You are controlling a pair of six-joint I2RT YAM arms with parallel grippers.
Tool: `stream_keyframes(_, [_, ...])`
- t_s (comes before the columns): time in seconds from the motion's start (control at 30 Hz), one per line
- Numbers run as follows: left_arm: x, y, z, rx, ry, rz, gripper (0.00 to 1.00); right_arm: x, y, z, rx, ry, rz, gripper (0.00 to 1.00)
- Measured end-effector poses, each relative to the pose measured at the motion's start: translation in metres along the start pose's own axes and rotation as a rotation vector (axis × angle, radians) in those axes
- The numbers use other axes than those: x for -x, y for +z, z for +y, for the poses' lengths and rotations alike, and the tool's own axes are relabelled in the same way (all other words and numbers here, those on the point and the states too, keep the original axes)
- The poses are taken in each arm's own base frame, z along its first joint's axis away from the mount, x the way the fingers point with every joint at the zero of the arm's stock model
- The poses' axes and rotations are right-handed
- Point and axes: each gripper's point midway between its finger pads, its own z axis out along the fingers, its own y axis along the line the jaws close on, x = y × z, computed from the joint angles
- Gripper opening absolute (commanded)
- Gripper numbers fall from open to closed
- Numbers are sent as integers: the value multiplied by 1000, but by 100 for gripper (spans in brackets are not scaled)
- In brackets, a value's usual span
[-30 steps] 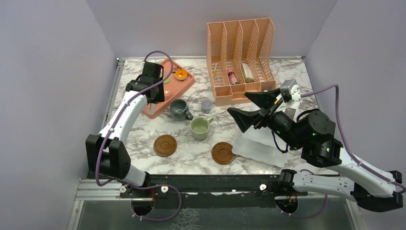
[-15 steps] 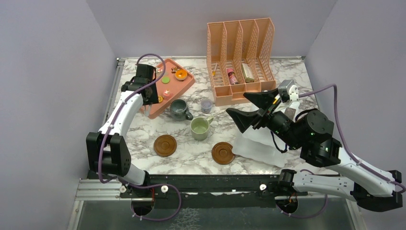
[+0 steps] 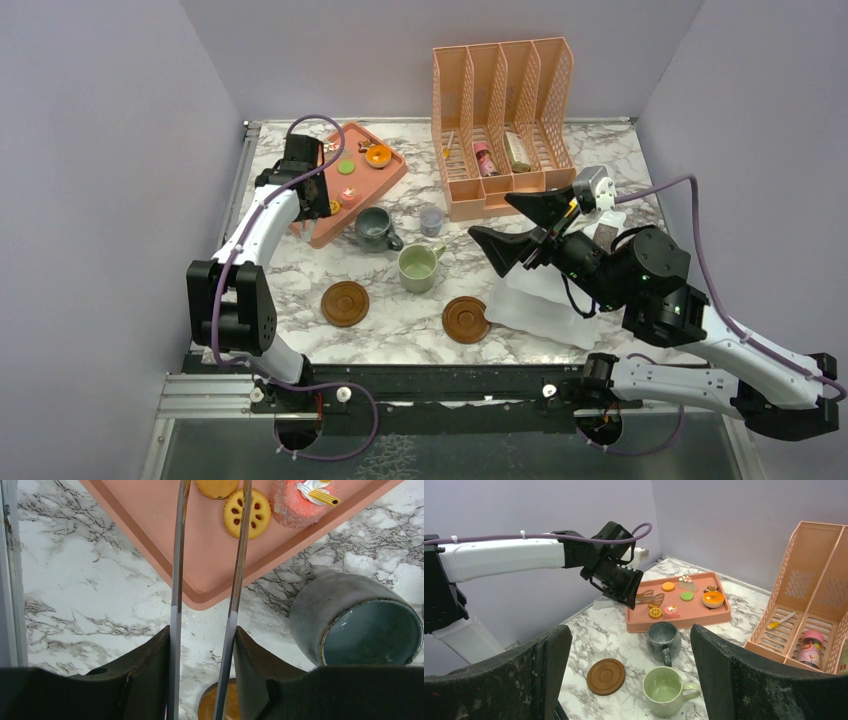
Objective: Serve the afternoon tea
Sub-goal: Pick up the desert from the tray.
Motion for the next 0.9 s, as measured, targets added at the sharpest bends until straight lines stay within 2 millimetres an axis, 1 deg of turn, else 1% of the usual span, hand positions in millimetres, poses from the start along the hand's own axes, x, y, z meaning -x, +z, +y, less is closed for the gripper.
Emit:
stream_keyframes(0.4, [-4, 8, 5, 4, -11, 25, 46, -1, 1, 0, 0, -12, 4, 94])
stream_keyframes(0.67, [-8, 8, 5, 0, -9, 41, 46, 0, 1, 0, 0, -11, 0, 94])
stream_keyframes(0.73, [-9, 8, 5, 1, -9, 44, 45, 0, 1, 0, 0, -11, -1, 94])
stream_keyframes(0.9, [-10, 8, 7, 3, -12, 51, 40, 0, 1, 0, 0, -10, -3, 94])
